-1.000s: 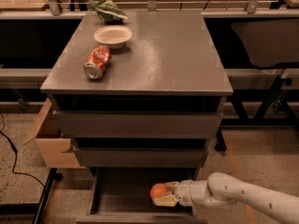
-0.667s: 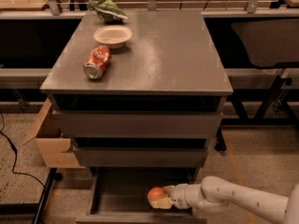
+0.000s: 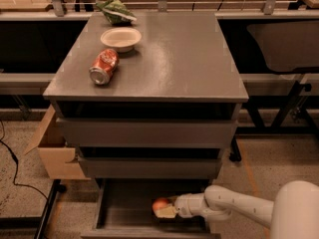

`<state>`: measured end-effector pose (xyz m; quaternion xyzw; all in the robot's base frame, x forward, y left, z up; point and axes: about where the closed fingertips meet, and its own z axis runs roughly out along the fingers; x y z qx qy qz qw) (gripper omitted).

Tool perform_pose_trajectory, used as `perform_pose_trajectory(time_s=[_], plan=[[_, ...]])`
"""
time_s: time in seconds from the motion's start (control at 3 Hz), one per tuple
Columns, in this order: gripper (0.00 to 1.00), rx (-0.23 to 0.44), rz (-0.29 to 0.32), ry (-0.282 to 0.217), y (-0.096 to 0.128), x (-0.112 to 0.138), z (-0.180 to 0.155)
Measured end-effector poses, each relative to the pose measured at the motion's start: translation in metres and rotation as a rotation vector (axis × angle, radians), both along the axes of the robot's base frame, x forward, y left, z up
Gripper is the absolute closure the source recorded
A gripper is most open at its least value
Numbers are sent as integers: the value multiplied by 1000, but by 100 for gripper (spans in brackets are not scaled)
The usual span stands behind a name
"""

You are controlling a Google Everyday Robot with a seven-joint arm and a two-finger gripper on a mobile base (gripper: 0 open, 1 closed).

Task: Place orange into bottom drawer

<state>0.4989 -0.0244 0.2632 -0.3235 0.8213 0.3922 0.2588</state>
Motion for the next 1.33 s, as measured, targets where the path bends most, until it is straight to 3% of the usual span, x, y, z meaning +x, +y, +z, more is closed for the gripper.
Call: perform_pose_trajectory(time_s=[0.33, 0.67, 1.0, 1.33], plan=[[63, -1, -8, -11, -1, 8, 1], [32, 2, -4, -9, 2, 7, 1], [7, 3, -2, -7, 4, 6, 0], [0, 5, 0, -6, 5, 6, 0]])
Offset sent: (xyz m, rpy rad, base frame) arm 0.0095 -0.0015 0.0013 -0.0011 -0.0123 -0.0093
